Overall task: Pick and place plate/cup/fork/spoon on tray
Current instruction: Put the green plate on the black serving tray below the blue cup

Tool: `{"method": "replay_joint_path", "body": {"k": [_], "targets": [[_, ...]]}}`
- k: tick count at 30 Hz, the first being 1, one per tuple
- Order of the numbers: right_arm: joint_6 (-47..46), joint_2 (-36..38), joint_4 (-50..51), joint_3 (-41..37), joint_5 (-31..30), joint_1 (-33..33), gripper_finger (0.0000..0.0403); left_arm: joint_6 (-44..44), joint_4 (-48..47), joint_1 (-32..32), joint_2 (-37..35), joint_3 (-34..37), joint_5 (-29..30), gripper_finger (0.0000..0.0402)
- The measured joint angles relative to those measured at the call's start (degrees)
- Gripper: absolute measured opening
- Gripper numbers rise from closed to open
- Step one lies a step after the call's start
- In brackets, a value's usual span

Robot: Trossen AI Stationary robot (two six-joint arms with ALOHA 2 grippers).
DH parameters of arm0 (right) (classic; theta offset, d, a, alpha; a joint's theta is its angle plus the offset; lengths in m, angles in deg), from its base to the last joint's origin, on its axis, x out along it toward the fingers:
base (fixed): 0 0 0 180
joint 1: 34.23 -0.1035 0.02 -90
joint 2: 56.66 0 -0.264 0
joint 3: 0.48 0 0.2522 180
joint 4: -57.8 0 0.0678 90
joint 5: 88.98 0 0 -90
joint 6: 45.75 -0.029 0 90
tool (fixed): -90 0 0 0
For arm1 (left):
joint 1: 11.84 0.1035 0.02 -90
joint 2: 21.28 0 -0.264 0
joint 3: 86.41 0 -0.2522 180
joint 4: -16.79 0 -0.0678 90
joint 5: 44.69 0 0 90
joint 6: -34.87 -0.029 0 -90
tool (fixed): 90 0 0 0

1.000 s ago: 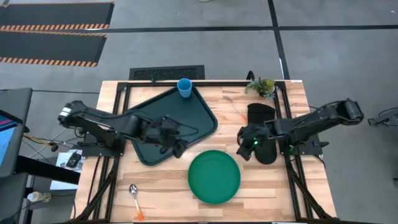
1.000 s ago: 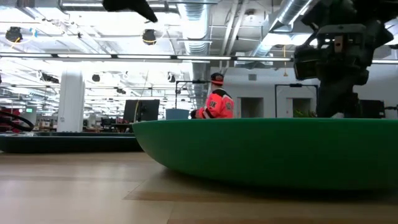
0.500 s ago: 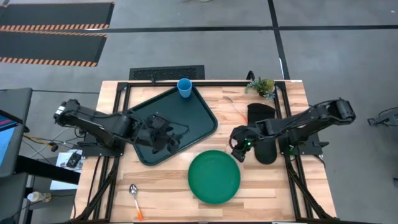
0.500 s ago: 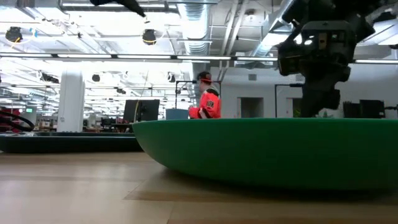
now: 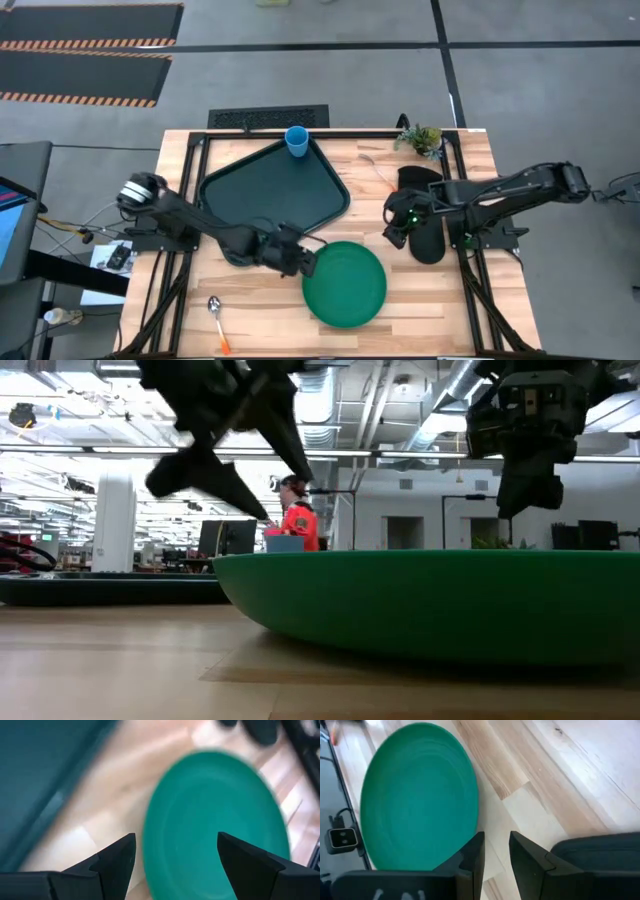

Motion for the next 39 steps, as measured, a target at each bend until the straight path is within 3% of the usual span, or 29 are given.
{"method": "replay_joint_path", "body": {"k": [6,13,17,24,26,39], "targets": [[-1.1,1.9,-0.5,0.0,-0.7,-0.1,0.0115,2.8,0.9,0.0,8.7,-2.7,-4.5,0.0264],[-1.8,1.9,-0.6,0.0,-0.8,-0.6,0.0115,5.4,-0.7,0.1,10.6,-4.0,-4.1,0.0249],[-1.8,1.8,-0.8,0.0,-0.8,-0.9,0.0115,5.6,-2.1,0.1,10.0,-4.0,-4.2,0.0186],[-1.9,1.7,-0.9,0.0,-0.9,-0.9,0.0115,4.4,-3.2,0.1,10.5,-4.0,-4.5,0.0032],[-1.9,1.7,-0.9,0.0,-0.9,-0.9,0.0115,3.7,-3.2,0.2,10.5,-4.0,-4.6,0.0009],[-2.5,1.8,-0.6,0.0,-0.8,-0.9,0.0115,3.3,-2.1,2.2,8.3,-5.4,-5.3,0.0001]]}}
